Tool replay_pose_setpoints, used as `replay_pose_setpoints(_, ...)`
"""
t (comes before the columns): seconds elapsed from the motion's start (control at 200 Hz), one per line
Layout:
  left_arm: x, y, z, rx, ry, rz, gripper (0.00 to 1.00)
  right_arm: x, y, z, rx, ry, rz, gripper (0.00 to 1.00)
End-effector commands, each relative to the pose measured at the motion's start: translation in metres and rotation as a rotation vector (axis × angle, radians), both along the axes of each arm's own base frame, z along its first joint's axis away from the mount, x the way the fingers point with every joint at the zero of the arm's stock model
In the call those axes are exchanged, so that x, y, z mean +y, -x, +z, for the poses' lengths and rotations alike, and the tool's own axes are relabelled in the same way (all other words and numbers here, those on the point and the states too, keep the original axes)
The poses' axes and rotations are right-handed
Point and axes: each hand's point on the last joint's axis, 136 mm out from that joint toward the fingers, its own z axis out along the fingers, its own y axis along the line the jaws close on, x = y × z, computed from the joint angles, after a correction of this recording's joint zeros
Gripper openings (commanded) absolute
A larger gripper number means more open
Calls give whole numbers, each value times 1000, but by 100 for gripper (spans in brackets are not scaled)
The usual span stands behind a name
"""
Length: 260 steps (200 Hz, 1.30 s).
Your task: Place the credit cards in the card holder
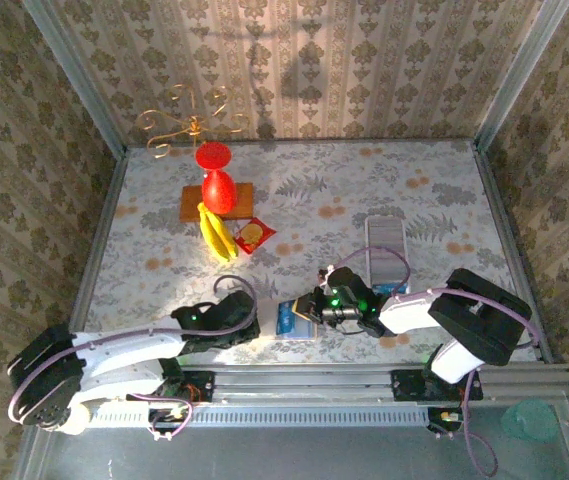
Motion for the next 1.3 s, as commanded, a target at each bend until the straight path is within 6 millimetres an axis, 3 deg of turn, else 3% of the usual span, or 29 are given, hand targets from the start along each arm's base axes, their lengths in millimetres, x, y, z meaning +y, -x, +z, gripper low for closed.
replay_pose_setpoints(0.0, -3, 2, -1, 16, -24, -26, 4, 3, 1, 1, 2, -24, 10, 0)
replay_pose_setpoints(0.3, 2, 9, -12, 46, -61, -31, 2, 9, 4, -7, 22, -46, 36, 0)
replay_pose_setpoints(0.73, 4, 12, -14, 60, -72, -27, 1, 6, -1, 3, -52, -49, 53, 0)
replay_pose_setpoints(1.075, 5, 13, -14, 61, -74, -29, 1, -24, -13, 11, -136, 66, -21, 0)
replay_pose_setpoints(1.295, 6, 14, -16, 67, -80, -33, 1, -19, -21, 15, -138, 20, -56, 0)
